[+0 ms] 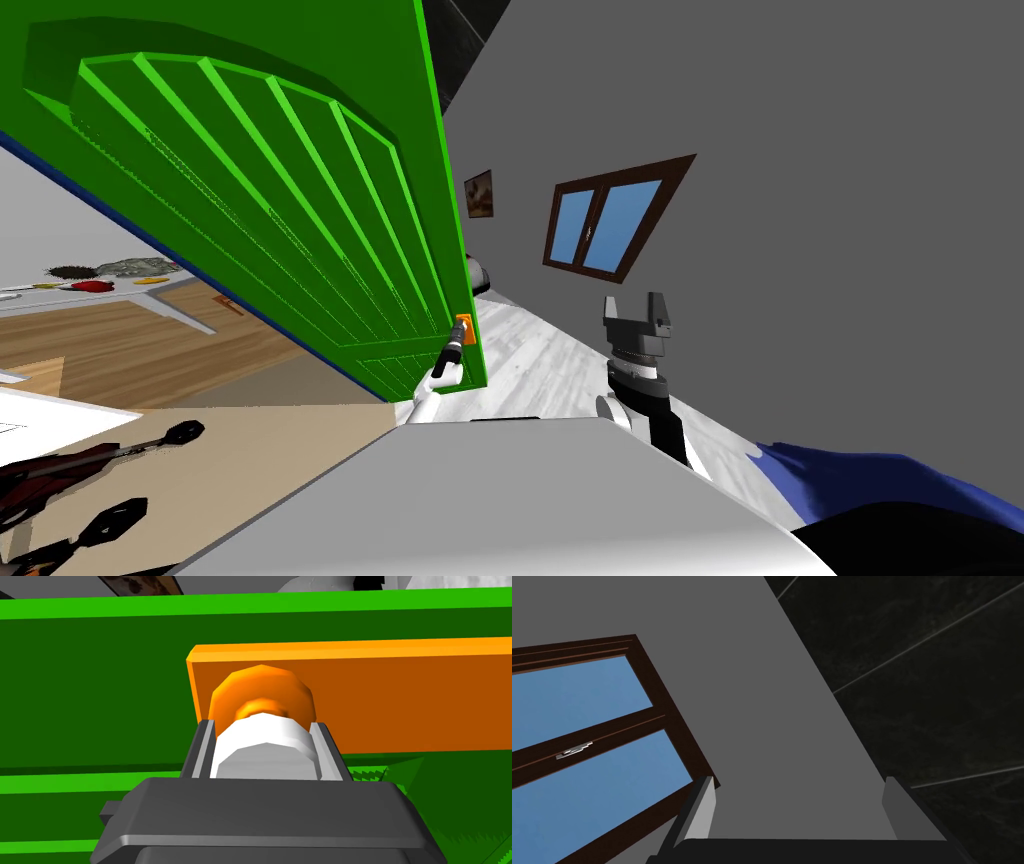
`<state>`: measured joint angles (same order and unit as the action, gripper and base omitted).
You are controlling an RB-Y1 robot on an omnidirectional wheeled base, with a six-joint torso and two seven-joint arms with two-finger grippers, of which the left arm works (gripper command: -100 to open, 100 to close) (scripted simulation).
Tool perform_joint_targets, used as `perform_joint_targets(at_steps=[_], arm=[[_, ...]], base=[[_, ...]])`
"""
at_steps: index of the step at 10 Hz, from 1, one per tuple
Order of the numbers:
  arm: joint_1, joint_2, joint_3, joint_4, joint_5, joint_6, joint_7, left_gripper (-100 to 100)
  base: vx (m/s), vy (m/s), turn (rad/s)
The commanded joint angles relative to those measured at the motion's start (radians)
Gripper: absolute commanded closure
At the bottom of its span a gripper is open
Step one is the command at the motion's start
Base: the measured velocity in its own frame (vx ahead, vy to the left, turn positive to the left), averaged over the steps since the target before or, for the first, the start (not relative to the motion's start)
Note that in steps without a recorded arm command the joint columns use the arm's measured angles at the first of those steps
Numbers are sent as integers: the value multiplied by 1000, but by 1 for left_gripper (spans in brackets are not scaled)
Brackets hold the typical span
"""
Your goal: Push the door open
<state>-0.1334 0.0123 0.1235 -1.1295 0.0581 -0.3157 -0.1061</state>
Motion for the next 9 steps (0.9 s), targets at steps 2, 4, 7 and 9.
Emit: perform_joint_targets(at_steps=[2,4,7,9], arm=[[0,-2,37,-13,9,4,-4,100],[1,-23,58,-18,14,8,-9,100],[5,-5,84,-21,18,8,-15,100],[8,11,107,-27,23,9,-21,100]], base=[[194,-90,69],[166,-102,88],[114,-62,53],[191,-86,51]])
